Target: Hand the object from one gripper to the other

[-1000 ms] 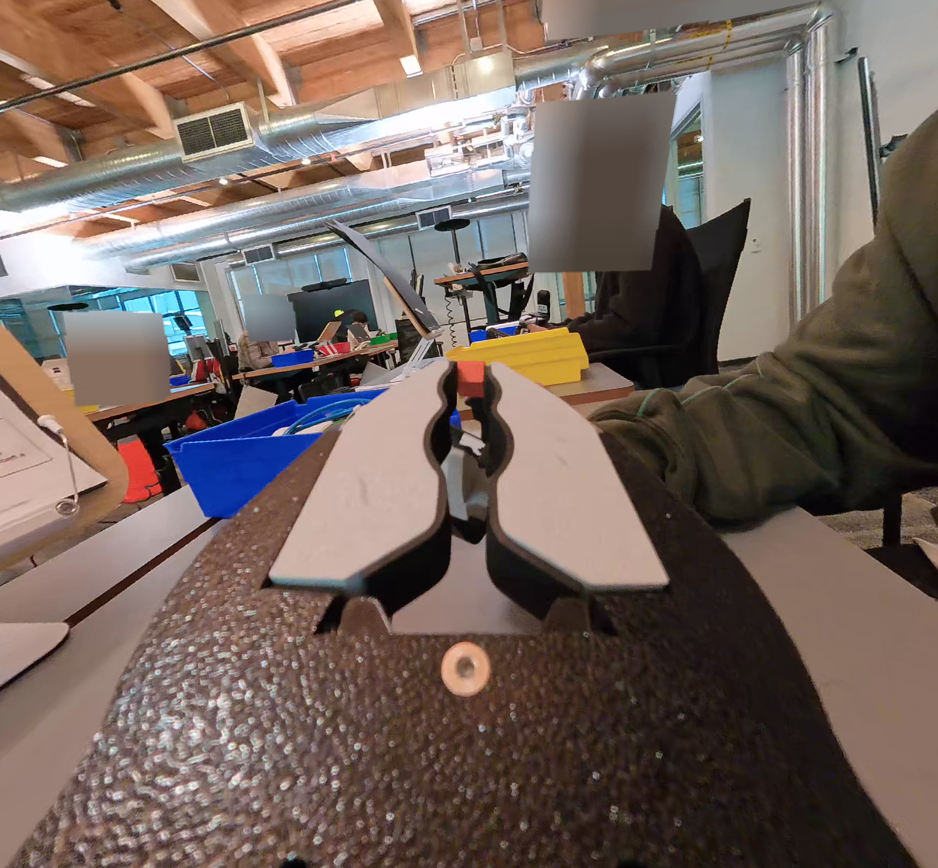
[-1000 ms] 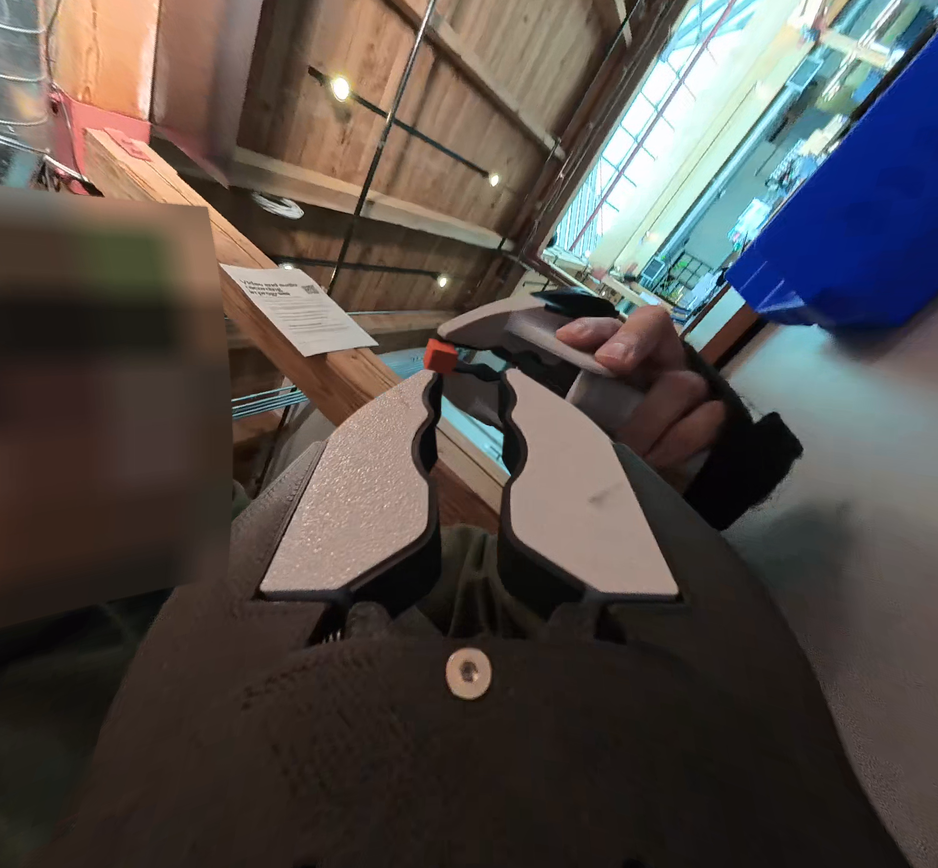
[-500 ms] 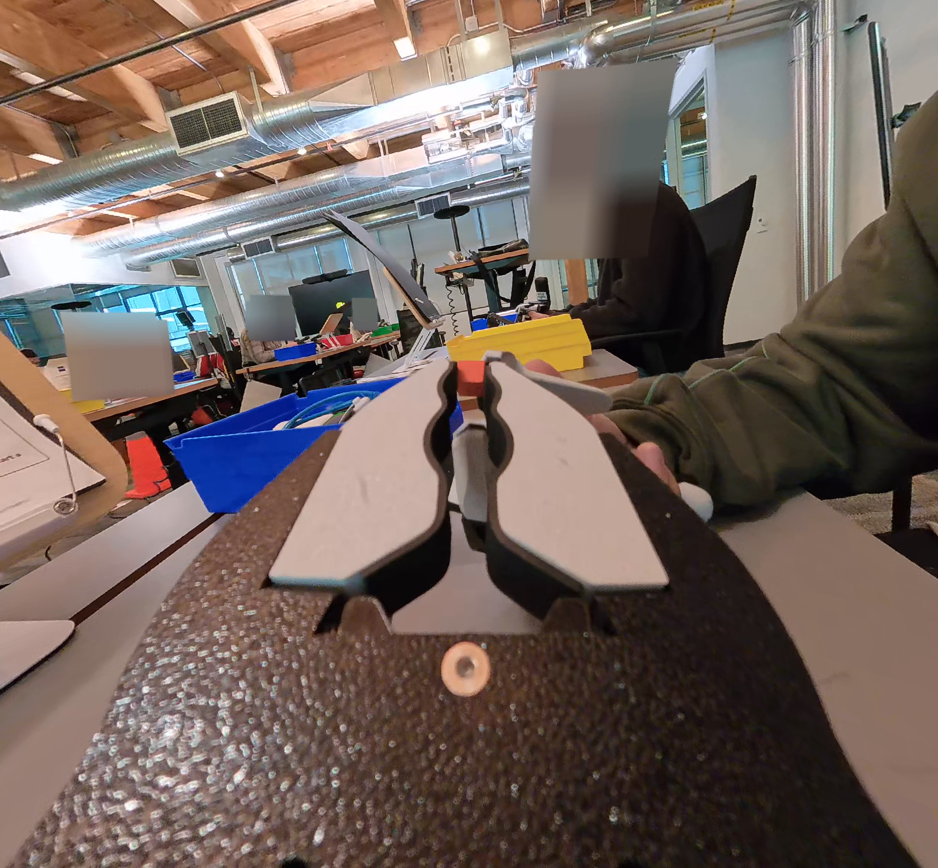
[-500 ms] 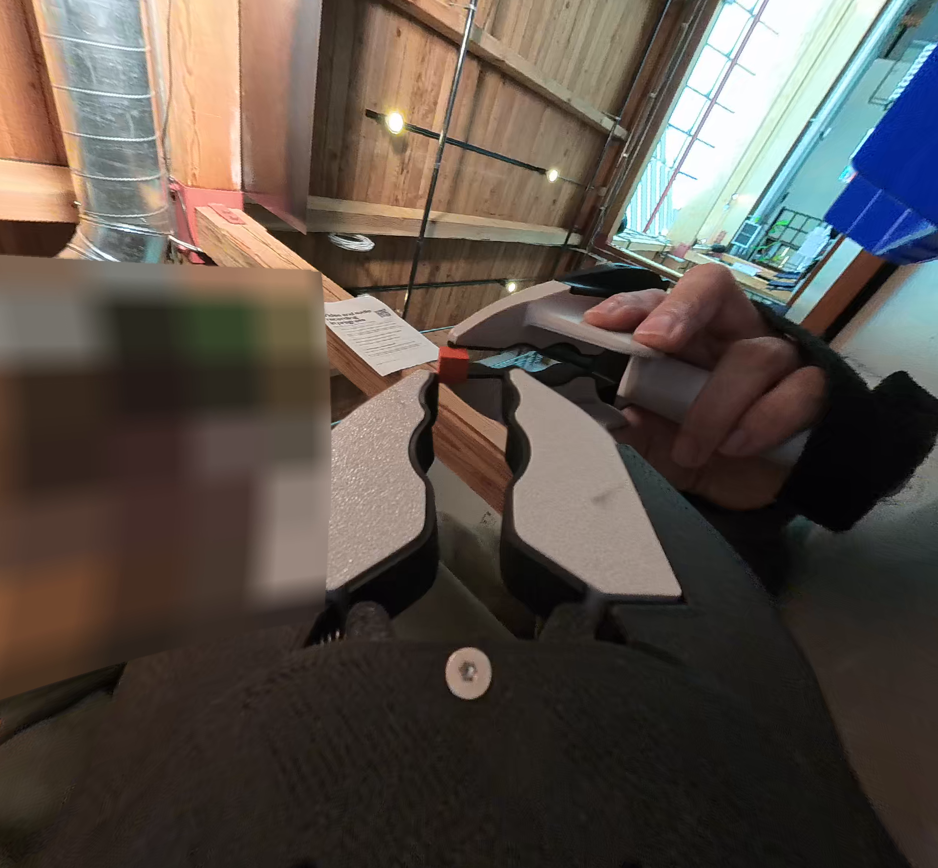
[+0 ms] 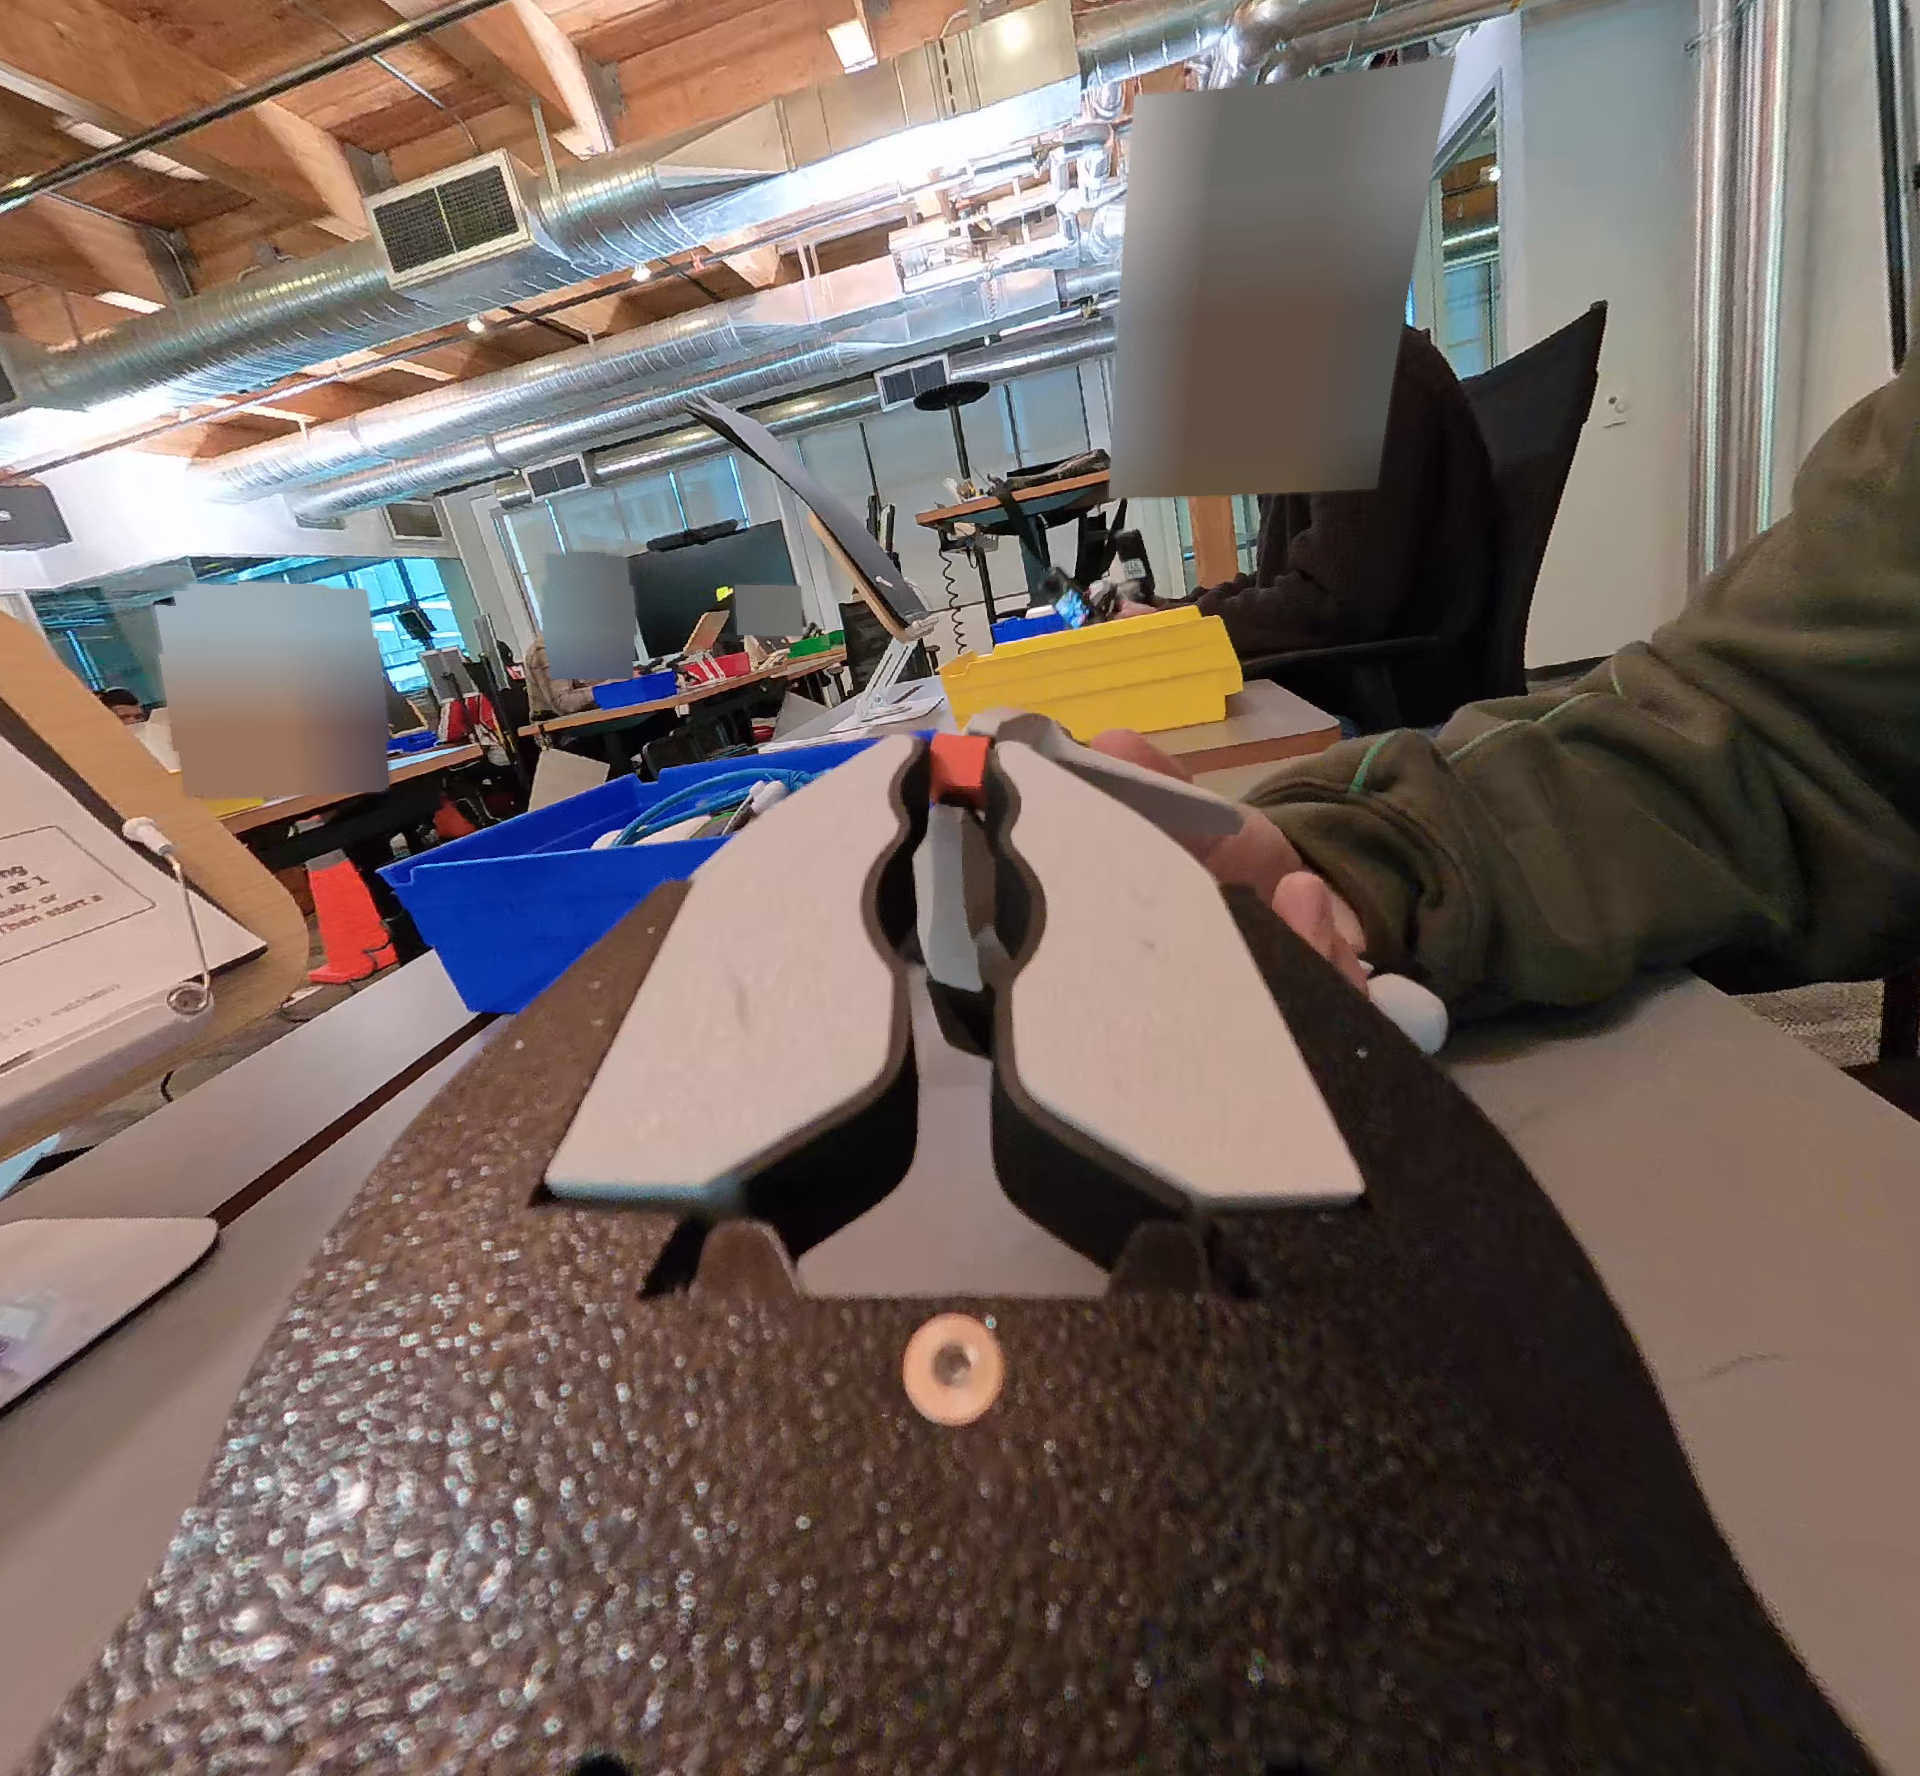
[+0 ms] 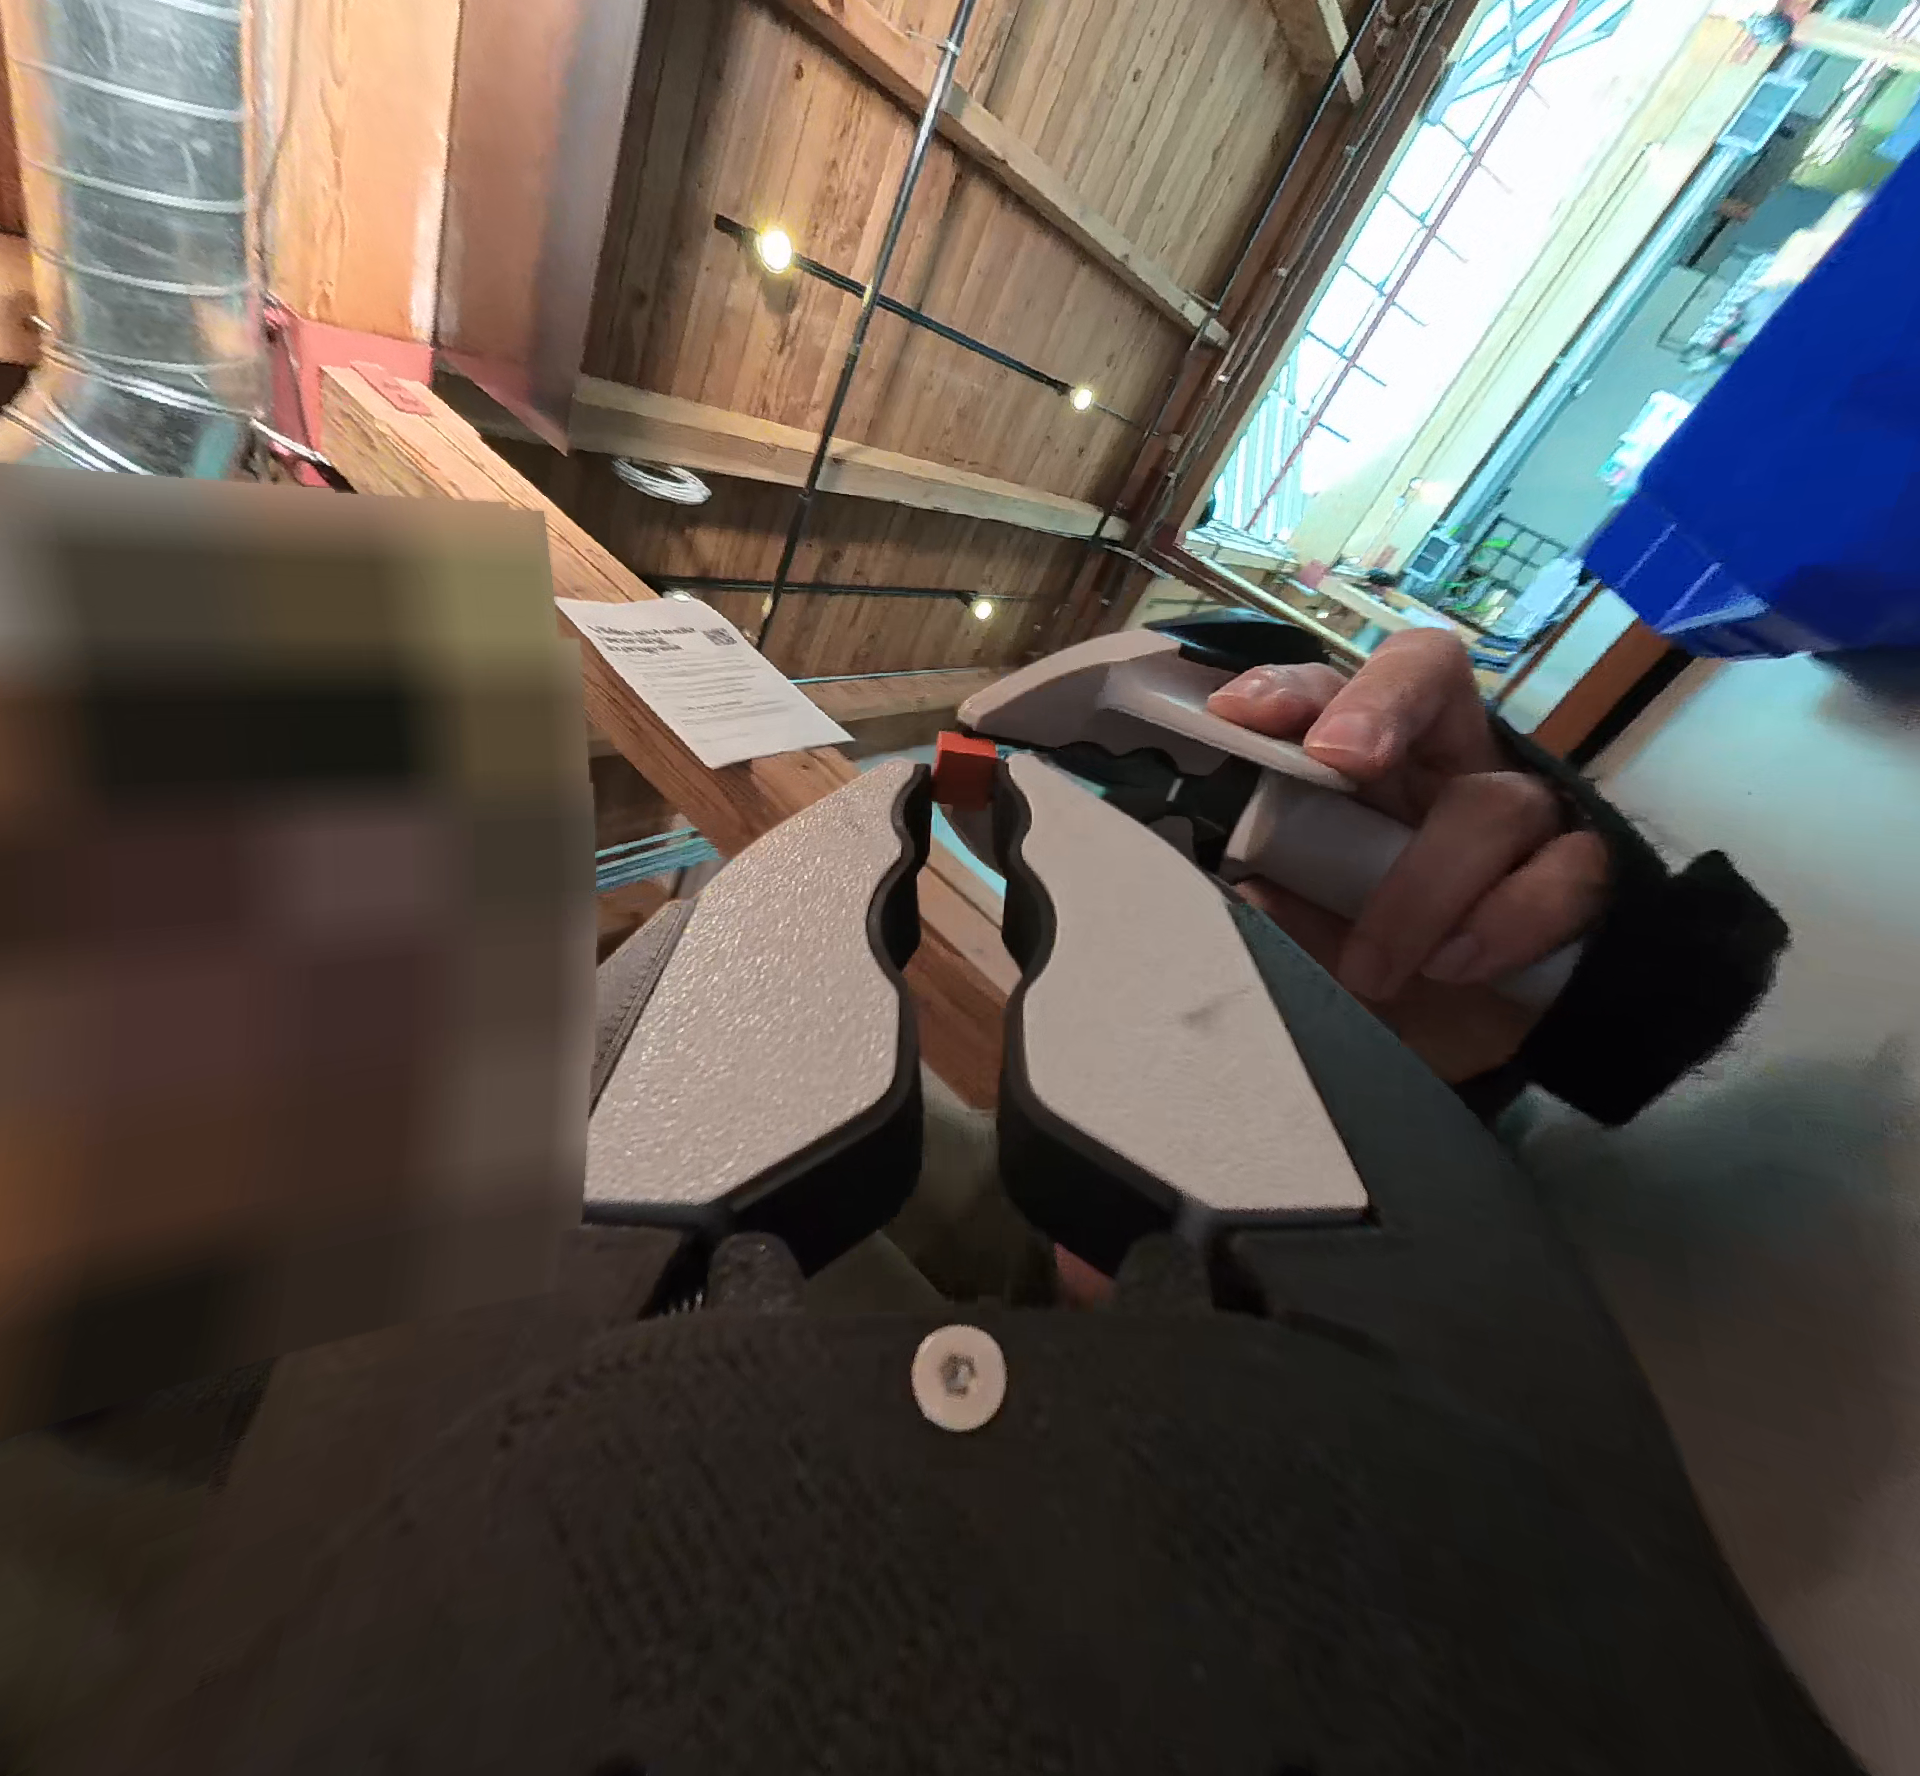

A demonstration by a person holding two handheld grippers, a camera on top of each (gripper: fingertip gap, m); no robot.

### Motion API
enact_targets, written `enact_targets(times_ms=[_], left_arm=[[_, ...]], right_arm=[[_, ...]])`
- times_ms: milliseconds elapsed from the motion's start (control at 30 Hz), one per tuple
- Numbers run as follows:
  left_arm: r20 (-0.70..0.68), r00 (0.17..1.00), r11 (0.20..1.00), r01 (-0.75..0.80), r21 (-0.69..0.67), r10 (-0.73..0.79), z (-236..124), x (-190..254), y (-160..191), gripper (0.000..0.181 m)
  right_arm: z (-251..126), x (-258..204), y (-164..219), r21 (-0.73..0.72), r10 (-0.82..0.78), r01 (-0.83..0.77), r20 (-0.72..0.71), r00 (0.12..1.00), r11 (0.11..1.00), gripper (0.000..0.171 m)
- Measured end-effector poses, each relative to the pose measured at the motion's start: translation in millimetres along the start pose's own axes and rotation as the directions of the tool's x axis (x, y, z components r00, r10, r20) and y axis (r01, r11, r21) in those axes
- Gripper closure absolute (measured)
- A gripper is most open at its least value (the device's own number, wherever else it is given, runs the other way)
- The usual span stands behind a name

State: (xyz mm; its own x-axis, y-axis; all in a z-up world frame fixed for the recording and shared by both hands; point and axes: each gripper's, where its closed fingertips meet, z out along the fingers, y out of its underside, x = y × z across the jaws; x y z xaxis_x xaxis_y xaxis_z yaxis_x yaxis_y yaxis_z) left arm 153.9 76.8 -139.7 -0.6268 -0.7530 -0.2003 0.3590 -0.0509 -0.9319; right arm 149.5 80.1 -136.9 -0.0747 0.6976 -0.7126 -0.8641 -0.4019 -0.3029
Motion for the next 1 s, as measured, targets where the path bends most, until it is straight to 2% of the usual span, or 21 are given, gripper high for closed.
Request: enact_targets(times_ms=[33, 133, 200, 233, 300, 367, 433, 467, 533, 600, 667, 833, 1000], left_arm=[[0.01, 1.0, 1.0, 0.001, -0.017, -0.001, -0.2, -1.5, 2.4, 0.172], [0.076, 0.997, 0.996, 0.019, -0.086, -0.012, -1.7, -11.0, 12.7, 0.171], [0.132, 0.989, 0.991, 0.075, -0.111, -0.06, -3.7, -20.1, 17.2, 0.168], [0.157, 0.982, 0.984, 0.127, -0.125, -0.106, -4.8, -24.9, 20.8, 0.164], [0.21, 0.954, 0.954, 0.25, -0.164, -0.214, -7.6, -33.9, 32.1, 0.154], [0.224, 0.927, 0.913, 0.347, -0.215, -0.3, -8.8, -35.0, 44.2, 0.15], [0.233, 0.903, 0.868, 0.417, -0.269, -0.362, -9.0, -32.9, 55.5, 0.15], [0.236, 0.891, 0.845, 0.446, -0.295, -0.387, -8.7, -31.0, 60.4, 0.15], [0.244, 0.869, 0.801, 0.492, -0.341, -0.43, -7.5, -26.9, 69.5, 0.151], [0.244, 0.852, 0.767, 0.523, -0.373, -0.463, -6.0, -22.5, 76.0, 0.152], [0.267, 0.844, 0.752, 0.536, -0.384, -0.465, -5.7, -23.3, 81.0, 0.155], [0.273, 0.857, 0.756, 0.515, -0.405, -0.437, -5.9, -22.8, 83.8, 0.168], [0.291, 0.868, 0.754, 0.494, -0.432, -0.402, -4.9, -22.8, 89.4, 0.167]], right_arm=[[-1.1, 1.7, -1.1, -0.009, -0.031, 0.031, -0.023, 0.999, 0.999, 0.161], [-7.8, 12.1, -8.6, -0.052, -0.225, 0.219, -0.161, 0.961, 0.974, 0.161], [-16.7, 24.8, -13.9, -0.176, -0.46, 0.425, -0.298, 0.837, 0.888, 0.161], [-22.2, 31.1, -17.3, -0.273, -0.597, 0.531, -0.35, 0.722, 0.802, 0.161], [-33.4, 39.7, -24.9, -0.488, -0.831, 0.674, -0.373, 0.414, 0.554, 0.161], [-40.8, 41.0, -32.3, -0.66, -0.953, 0.703, -0.292, 0.086, 0.266, 0.161], [-44.1, 40.1, -35.1, -0.765, -0.97, 0.644, -0.141, -0.197, -0.02, 0.161], [-46.5, 42.0, -35.3, -0.802, -0.949, 0.578, -0.05, -0.312, -0.148, 0.161], [-50.5, 48.3, -33.1, -0.829, -0.867, 0.418, 0.147, -0.477, -0.371, 0.161], [-53.4, 56.0, -28.1, -0.808, -0.778, 0.285, 0.304, -0.55, -0.516, 0.161], [-54.6, 62.0, -24.1, -0.795, -0.739, 0.218, 0.372, -0.562, -0.566, 0.161], [-57.9, 67.0, -22.7, -0.78, -0.687, 0.12, 0.454, -0.567, -0.614, 0.161], [-63.1, 71.9, -24.2, -0.795, -0.69, 0.077, 0.469, -0.552, -0.602, 0.161]])
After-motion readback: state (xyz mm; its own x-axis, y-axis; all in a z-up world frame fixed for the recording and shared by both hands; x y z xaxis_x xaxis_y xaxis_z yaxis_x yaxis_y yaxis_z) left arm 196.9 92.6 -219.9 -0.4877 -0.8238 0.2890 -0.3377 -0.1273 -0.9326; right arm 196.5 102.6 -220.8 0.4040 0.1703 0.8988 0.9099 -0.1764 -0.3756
